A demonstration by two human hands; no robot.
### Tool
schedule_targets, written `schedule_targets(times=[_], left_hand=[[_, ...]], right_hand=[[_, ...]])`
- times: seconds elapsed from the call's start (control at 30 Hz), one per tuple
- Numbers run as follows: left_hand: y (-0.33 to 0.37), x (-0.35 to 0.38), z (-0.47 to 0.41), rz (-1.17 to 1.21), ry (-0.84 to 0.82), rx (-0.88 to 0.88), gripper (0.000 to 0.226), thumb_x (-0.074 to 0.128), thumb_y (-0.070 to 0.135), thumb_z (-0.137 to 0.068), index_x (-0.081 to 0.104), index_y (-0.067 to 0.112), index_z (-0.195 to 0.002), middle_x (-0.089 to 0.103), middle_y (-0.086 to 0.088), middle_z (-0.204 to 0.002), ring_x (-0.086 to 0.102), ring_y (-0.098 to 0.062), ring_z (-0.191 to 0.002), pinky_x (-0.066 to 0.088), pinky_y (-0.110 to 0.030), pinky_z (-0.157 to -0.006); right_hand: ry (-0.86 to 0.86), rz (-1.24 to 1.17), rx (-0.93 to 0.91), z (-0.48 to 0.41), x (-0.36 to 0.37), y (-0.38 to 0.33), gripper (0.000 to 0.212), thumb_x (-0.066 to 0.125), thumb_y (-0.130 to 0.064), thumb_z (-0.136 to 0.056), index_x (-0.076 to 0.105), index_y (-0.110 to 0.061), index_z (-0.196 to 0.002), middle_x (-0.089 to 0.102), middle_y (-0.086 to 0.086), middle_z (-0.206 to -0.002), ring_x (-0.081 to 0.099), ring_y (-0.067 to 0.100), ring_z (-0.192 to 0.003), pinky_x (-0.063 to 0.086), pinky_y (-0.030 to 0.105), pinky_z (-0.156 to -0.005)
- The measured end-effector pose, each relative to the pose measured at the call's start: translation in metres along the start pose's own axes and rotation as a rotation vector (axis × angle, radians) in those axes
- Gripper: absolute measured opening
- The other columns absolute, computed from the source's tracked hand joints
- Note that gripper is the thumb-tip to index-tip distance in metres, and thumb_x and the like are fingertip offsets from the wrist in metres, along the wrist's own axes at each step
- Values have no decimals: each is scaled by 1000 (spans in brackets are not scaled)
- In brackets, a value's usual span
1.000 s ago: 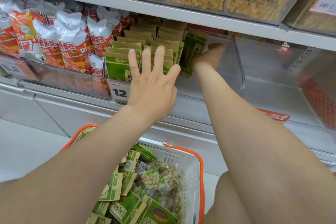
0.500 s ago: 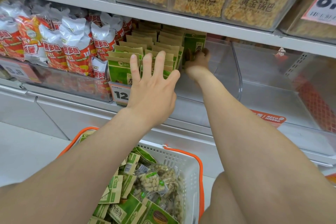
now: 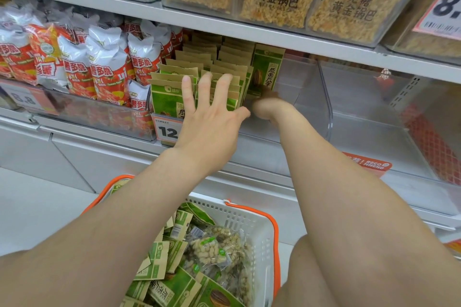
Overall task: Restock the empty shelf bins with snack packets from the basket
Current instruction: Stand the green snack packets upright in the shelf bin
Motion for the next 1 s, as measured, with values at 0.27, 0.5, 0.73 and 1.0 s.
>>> schedule_targets(times=[0.27,0.5,0.73,1.0], left_hand=[[-10,-11,2,38,30,-133,85,72,29,-91,24,15,-160,24,-25,-161,12,-49,-155,6,-68,-124],[-18,-13,5,-73,-37,-218,93,85,12,-72,36,19,-150,35,-23,-154,26,-48,-148,24,-70,-116],[-27,-20,-2,-147,20,-218,81,92,11,-64,48,24,-131,51,-10,-135,44,-39,-128,36,-59,-102],[-20,-30,5,-89,159,-171,75,89,12,-68,50,18,-132,48,-14,-132,45,-37,-122,37,-50,-96]], right_hand=[[148,-455,68,47,-7,-11,31,53,-24,-86,56,-14,-116,67,13,-121,66,35,-108,58,44,-95],[-13,-858,137,82,18,-31,67,35,-53,-84,57,-20,-139,70,7,-127,66,32,-115,52,54,-103],[-45,-629,8,72,1,-19,49,41,-43,-92,62,-21,-130,73,4,-118,68,31,-113,53,51,-101],[222,43,-440,114,-25,-30,33,43,-11,-99,73,-5,-112,69,9,-103,60,27,-92,44,26,-70]])
Point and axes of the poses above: each hand's wrist, its own z-axis away from the middle knuckle, its own x-axis out of the palm, y = z × x, the point moved 5 cm from there along -z, towards the middle knuckle
